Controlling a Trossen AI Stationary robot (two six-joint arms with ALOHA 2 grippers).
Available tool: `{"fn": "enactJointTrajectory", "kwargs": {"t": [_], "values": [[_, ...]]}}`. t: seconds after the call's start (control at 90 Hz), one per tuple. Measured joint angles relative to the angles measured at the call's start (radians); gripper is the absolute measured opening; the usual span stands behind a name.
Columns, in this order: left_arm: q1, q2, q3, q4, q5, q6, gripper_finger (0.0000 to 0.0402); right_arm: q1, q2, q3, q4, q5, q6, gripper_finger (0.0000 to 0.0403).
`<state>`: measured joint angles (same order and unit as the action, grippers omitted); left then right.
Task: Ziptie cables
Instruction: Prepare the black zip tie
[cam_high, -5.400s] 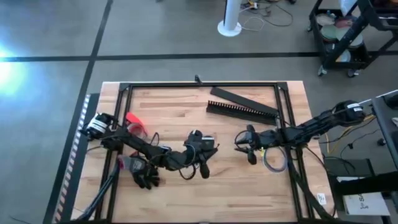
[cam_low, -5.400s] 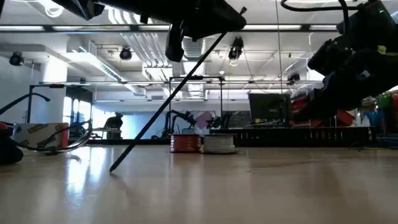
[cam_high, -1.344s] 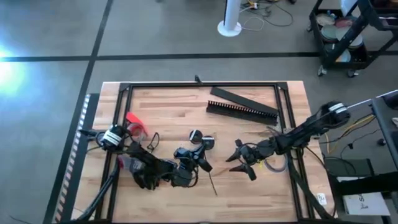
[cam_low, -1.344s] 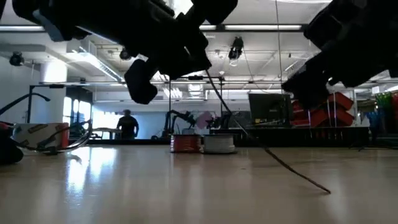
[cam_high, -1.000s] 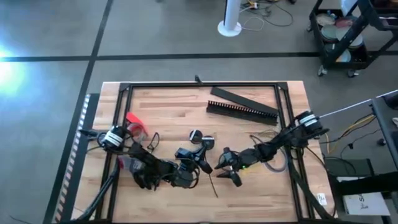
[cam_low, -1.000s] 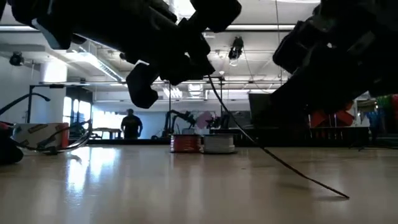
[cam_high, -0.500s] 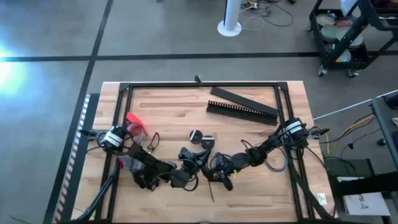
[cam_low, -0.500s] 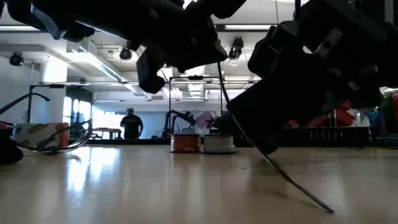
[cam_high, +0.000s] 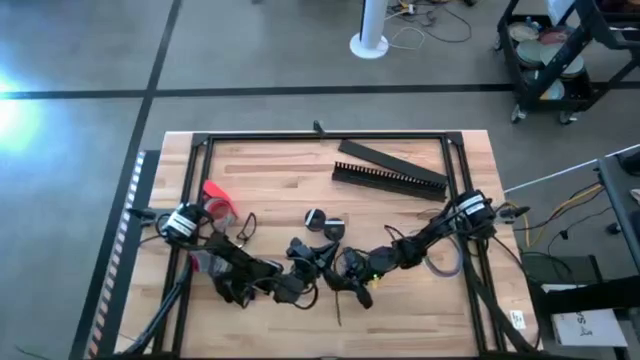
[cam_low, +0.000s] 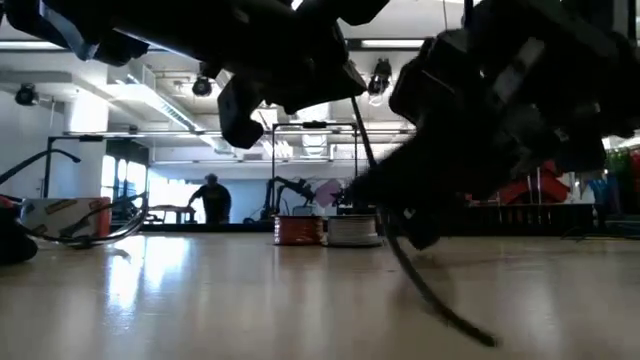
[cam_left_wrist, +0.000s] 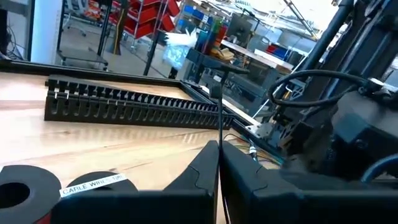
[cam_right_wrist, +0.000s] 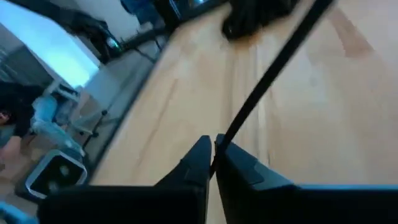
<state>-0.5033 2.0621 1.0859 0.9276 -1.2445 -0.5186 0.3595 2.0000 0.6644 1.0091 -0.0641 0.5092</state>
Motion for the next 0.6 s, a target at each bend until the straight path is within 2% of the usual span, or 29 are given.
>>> {"fn": "enactJointTrajectory", "kwargs": {"t": [0.178,0.367,0.467,0.6], "values": [[-0.015,-0.002,0.0,-0.001,0.008,0.055,0.0,0.0,-0.144,-0.019,-0.314,-0.033,-0.049,0.0001],[-0.019,-0.003,0.0,-0.042,0.135,0.108,0.0,-0.002,-0.34,-0.02,-0.685,-0.056,-0.164,0.0],[-0.019,-0.003,-0.001,-0.094,0.213,0.109,0.0,-0.007,-0.403,-0.02,-0.796,-0.084,-0.225,0.0],[-0.019,-0.003,-0.001,-0.157,0.322,0.107,0.0,-0.028,-0.42,-0.021,-0.856,-0.22,-0.259,0.0]]}}
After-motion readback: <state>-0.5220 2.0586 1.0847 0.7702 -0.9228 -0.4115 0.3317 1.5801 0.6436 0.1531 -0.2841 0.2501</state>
